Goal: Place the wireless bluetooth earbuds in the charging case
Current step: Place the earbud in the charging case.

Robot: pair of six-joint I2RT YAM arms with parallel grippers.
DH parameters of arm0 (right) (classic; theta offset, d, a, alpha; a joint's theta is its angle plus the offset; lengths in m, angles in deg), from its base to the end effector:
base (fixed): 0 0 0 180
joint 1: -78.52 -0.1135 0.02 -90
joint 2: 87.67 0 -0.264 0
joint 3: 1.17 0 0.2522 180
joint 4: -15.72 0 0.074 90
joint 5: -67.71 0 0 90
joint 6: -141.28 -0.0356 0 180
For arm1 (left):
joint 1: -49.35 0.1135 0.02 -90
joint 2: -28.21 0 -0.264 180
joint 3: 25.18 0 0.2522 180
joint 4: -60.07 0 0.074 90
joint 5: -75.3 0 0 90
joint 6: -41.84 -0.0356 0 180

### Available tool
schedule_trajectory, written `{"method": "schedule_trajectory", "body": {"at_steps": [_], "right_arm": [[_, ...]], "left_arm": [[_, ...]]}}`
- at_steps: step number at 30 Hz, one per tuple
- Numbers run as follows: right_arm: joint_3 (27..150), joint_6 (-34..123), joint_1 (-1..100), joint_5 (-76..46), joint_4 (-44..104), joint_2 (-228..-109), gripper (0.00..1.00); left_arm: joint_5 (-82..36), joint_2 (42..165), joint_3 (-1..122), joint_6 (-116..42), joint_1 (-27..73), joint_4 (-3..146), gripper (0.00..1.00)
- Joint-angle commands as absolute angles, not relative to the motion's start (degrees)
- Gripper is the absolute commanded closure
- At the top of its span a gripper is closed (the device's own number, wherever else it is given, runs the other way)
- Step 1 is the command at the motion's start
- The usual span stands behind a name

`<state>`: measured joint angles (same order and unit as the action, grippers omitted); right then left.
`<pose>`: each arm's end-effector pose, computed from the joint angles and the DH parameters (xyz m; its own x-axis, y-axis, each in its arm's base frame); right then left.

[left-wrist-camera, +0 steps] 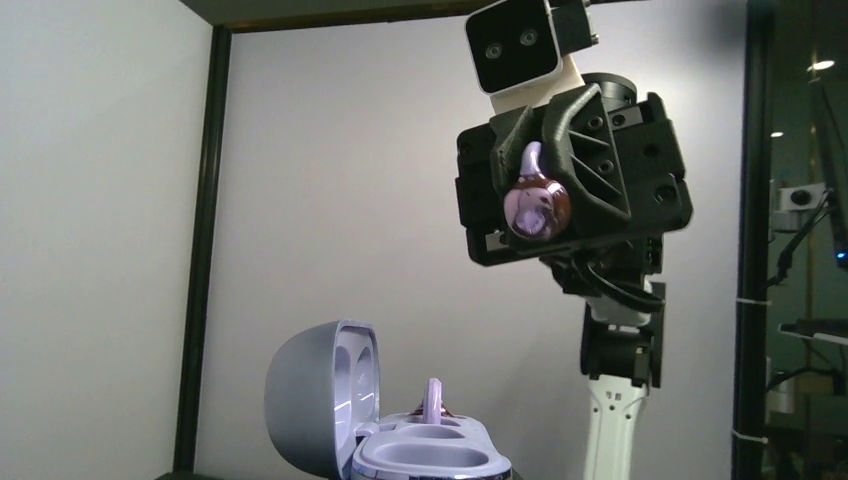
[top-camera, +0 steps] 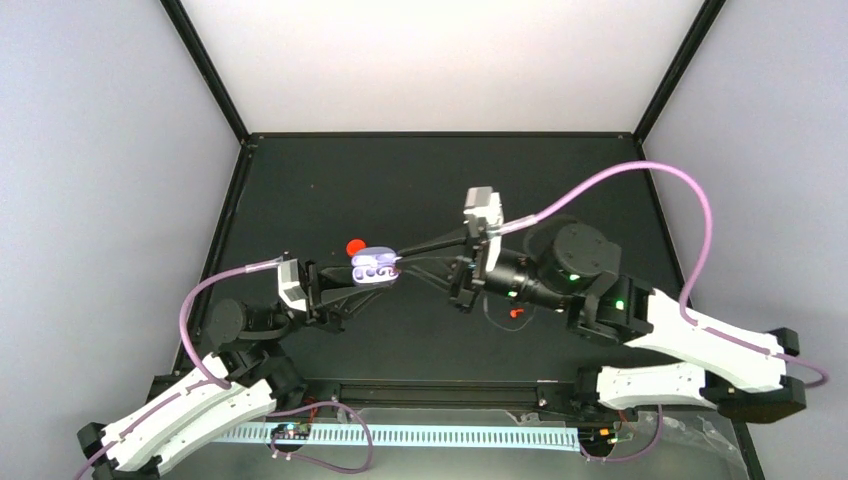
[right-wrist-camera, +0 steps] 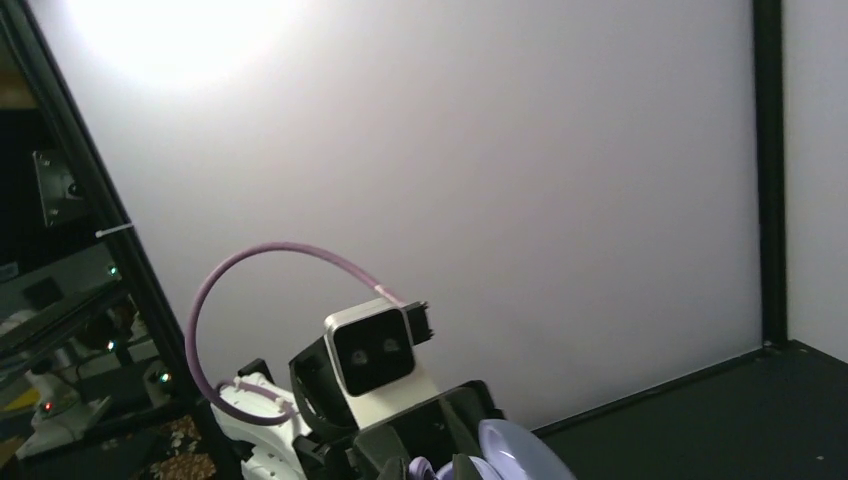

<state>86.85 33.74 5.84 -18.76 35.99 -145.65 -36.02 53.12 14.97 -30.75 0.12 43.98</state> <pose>0.0593 0.1976 0.4822 -0.2444 0.2266 -0.9428 -0.9410 0.1793 0.2870 0.0656 -0.0959 0.3467 0.0522 -0.4874 -0.8716 0.9683 0.2382 -0.0752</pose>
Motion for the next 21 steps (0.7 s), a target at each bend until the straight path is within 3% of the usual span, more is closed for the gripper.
{"method": "schedule_trajectory", "body": {"at_steps": [1,21], "right_arm": [[89.9,40.2,1.2,-23.3,31.8,-150.3,0.99],[91.8,44.1,-3.0,-31.2,29.6,-157.1,0.99]], "left_arm": [[-38.9,54.3,17.9,-28.5,-0.2,38.5,0.99],[-38.4,51.7,17.0,-28.4,-0.2,39.6,0.98]]}}
